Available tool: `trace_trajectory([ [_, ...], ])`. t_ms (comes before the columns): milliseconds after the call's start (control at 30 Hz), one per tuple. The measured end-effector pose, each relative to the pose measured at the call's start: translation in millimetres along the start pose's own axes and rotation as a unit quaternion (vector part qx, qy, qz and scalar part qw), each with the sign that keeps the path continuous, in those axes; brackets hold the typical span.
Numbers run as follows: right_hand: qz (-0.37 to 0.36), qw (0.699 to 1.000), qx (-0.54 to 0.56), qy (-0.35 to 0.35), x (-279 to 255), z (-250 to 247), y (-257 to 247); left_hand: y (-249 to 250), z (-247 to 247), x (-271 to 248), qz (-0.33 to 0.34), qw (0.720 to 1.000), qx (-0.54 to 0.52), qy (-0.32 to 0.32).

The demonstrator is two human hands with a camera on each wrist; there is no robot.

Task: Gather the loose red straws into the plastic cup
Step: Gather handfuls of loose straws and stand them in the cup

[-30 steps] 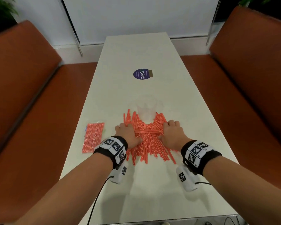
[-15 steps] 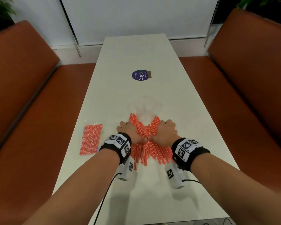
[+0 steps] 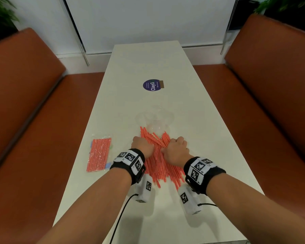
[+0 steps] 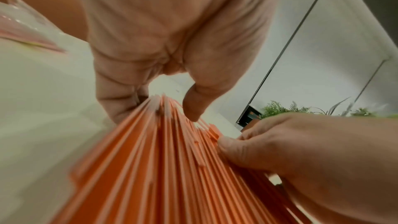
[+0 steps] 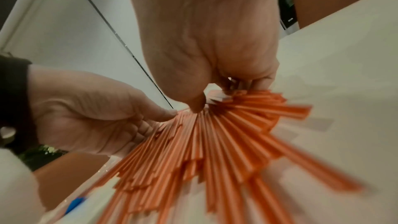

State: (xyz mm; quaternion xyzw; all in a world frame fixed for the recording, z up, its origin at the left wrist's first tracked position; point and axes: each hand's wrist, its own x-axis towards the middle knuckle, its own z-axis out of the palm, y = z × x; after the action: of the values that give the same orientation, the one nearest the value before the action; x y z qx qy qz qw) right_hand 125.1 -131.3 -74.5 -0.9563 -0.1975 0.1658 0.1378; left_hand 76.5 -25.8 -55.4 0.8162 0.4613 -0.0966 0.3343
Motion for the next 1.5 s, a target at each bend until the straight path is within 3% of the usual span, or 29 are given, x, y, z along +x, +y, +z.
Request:
trace_trajectory([
  [233, -0.015, 0.999, 0.015, -0.026, -3, 3, -8, 6, -1, -8, 0.073, 0.995, 0.021, -0.057],
  [633, 0.024, 0.995, 0.084, -0.054, 8, -4, -4, 6, -11, -13, 0.046, 0.994, 0.062, -0.074],
  [733, 0.030, 0.990, 0.119, -0.067, 17, -8, 4, 4, -15, -16, 0.099, 0.985, 0.107, -0.095],
  [800, 0.031, 0.986, 0.153, -0.066, 21, -13, 9, 3, -18, -14, 0.074, 0.990, 0.083, -0.083],
  [867, 0.034, 0.979, 0.192, -0.058, 23, -19, 13, 0, -14, -7, 0.017, 0.993, -0.072, -0.097],
  [900, 0.034, 0.975, 0.215, -0.055, 23, -22, 15, -5, -12, -7, -0.003, 0.981, -0.167, -0.101],
  [967, 0.025, 0.967, 0.248, -0.046, 20, -33, 17, -11, -11, -1, -0.011, 0.963, -0.257, -0.079],
  [1067, -0.014, 0.962, 0.273, -0.018, 21, -59, 15, -13, -12, 1, -0.024, 0.936, -0.339, -0.088],
  [1200, -0.089, 0.947, 0.302, 0.063, 40, -103, -3, -9, -22, -1, -0.037, 0.880, -0.465, -0.092],
  [1333, -0.184, 0.873, 0.421, 0.163, 58, -143, -37, -3, -33, -8, -0.020, 0.822, -0.566, -0.051],
  [1433, -0.240, 0.816, 0.472, 0.232, 70, -155, -61, -5, -38, -6, -0.006, 0.803, -0.596, -0.014],
  [1500, -0.252, 0.796, 0.484, 0.261, 81, -152, -72, -7, -40, -6, 0.001, 0.796, -0.605, 0.002],
])
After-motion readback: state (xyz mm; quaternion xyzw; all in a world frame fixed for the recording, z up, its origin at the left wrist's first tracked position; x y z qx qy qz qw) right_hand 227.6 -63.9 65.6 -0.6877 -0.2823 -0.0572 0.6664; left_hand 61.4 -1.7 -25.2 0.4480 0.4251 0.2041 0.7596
